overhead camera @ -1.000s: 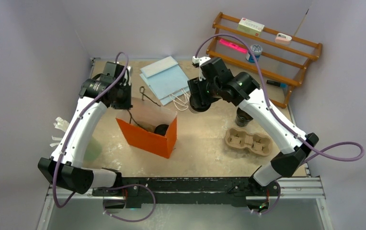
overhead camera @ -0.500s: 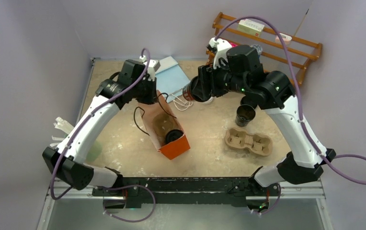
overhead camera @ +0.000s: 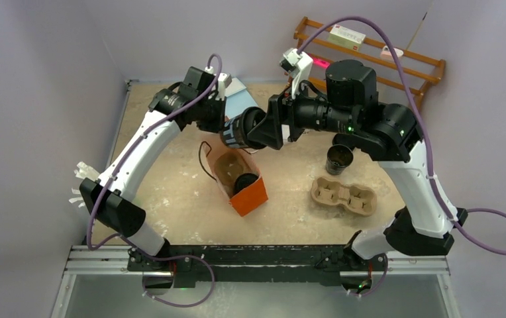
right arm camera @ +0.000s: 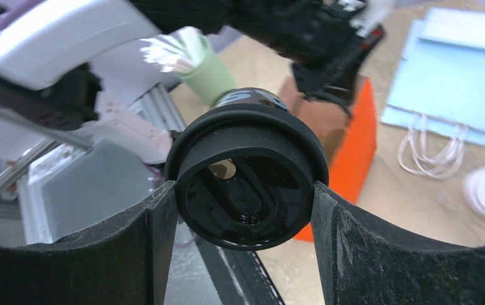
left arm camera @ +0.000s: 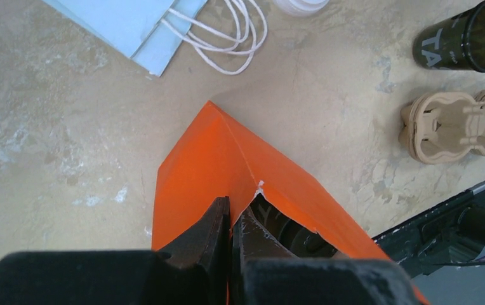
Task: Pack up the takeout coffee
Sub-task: Place the coffee cup on the cup tray.
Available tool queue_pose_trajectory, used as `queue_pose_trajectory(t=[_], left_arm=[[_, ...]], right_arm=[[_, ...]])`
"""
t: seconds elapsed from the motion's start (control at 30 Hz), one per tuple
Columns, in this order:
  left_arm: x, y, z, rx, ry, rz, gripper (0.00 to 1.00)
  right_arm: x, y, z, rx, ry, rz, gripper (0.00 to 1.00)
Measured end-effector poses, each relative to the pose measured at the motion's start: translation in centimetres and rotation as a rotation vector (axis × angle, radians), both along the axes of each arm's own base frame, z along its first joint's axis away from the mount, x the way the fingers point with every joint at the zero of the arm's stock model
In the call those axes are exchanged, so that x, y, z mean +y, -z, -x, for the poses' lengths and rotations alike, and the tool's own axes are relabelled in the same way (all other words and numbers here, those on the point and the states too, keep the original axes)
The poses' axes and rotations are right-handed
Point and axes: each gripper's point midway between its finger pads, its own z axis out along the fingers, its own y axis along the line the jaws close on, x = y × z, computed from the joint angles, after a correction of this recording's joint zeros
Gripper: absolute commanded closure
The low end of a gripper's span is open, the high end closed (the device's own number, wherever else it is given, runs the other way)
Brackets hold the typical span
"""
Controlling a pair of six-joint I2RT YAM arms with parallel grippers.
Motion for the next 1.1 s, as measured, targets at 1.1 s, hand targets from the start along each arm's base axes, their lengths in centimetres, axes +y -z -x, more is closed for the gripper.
queue_pose_trajectory(t=[1.1], left_arm=[[1.6, -4.1, 4.6, -0.107, -0.024, 0.131, 1.0]], right_arm=[[1.6, 15.5, 2.7, -0.163, 0.122, 0.427, 0.87]])
